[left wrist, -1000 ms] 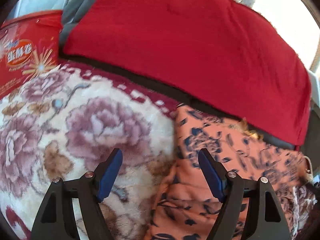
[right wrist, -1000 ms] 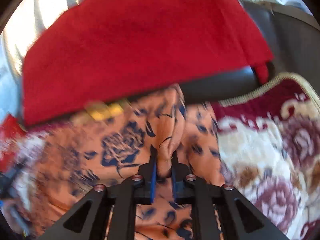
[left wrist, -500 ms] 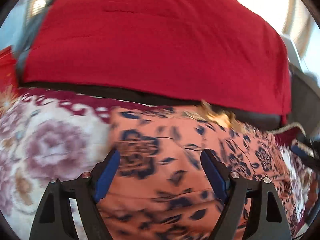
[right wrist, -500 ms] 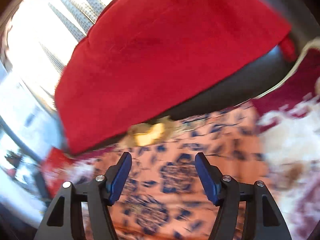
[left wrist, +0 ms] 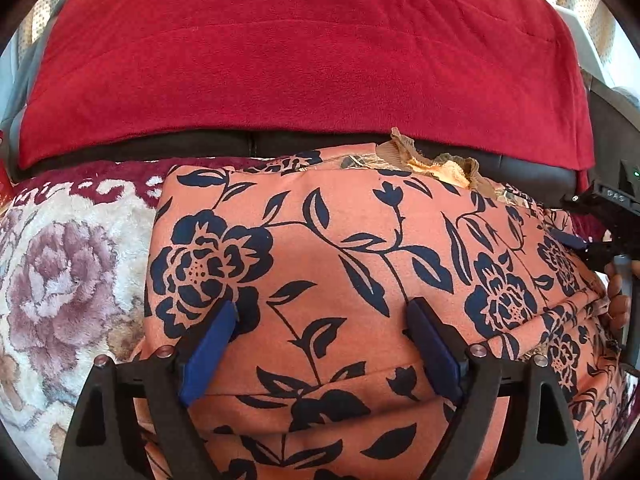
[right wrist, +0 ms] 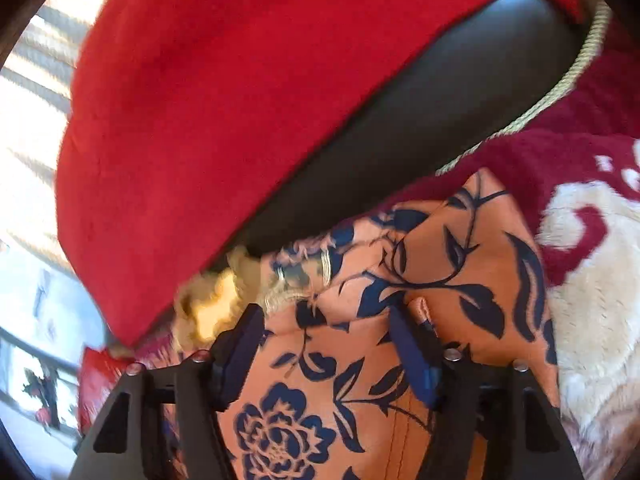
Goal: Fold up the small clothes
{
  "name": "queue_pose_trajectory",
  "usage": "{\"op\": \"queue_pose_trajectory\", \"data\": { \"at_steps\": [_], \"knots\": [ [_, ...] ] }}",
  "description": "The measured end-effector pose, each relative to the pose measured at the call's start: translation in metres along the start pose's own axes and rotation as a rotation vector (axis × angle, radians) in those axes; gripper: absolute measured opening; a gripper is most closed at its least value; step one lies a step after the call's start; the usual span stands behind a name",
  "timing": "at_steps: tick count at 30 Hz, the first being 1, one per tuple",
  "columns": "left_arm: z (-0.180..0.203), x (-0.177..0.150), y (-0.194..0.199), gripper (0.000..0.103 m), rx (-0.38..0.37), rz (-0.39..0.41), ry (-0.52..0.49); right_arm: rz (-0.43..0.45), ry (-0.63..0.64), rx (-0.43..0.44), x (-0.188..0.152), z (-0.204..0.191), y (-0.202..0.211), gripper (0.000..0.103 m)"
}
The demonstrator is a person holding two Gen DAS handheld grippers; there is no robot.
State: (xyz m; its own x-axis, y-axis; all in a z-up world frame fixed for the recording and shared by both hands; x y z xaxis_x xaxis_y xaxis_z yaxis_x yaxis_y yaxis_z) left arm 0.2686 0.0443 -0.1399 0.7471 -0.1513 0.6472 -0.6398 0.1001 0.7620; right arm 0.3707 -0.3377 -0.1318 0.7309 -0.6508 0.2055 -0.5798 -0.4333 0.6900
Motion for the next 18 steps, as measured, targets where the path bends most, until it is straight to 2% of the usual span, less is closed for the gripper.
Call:
{"op": "queue_pose_trajectory", "data": {
  "at_steps": [2,5,7,11,13,15,18],
  "knots": [
    [-0.009,-0.001,0.01,0.088,-0.004,-0.005,0.01,0.027,0.052,0.01,-0.015,-0.008,0.023,0.069],
    [-0.024,-0.016,0.05,0.088,0.019,0.06,0.034,0.045,0.165,0.005,-0.055,-0.003,0.071,0.068],
    [-0.034,-0.036,0.081,0.088,0.027,0.09,0.054,0.042,0.189,-0.006,-0.084,0.014,0.104,0.069],
    [-0.052,-0.094,0.135,0.088,0.031,0.074,0.148,-0.008,0.157,-0.015,-0.15,0.073,0.163,0.072],
    [-0.054,-0.132,0.153,0.088,0.013,0.037,0.196,-0.059,0.15,-0.051,-0.184,0.109,0.183,0.072],
    [-0.05,-0.165,0.157,0.088,-0.009,-0.037,0.219,-0.052,0.144,-0.033,-0.205,0.122,0.188,0.072],
    [-0.045,-0.201,0.162,0.088,-0.026,-0.111,0.245,-0.038,0.133,-0.048,-0.229,0.136,0.218,0.073]
  ]
}}
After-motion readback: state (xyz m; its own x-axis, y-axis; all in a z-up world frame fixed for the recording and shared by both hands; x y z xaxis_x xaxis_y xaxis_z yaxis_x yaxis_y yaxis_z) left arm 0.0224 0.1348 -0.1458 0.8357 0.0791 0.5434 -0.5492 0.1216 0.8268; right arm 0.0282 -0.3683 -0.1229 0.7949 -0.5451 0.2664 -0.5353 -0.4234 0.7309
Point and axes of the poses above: each gripper's, at about its wrist camera, not at the fingertips, and y roughly against the way its jaws point, z to its right, x to its top, the point moved 3 cm from there along -y, roughly the way its jaws point, and after that the axes turned 14 degrees about -y, right-handed, at the moved point
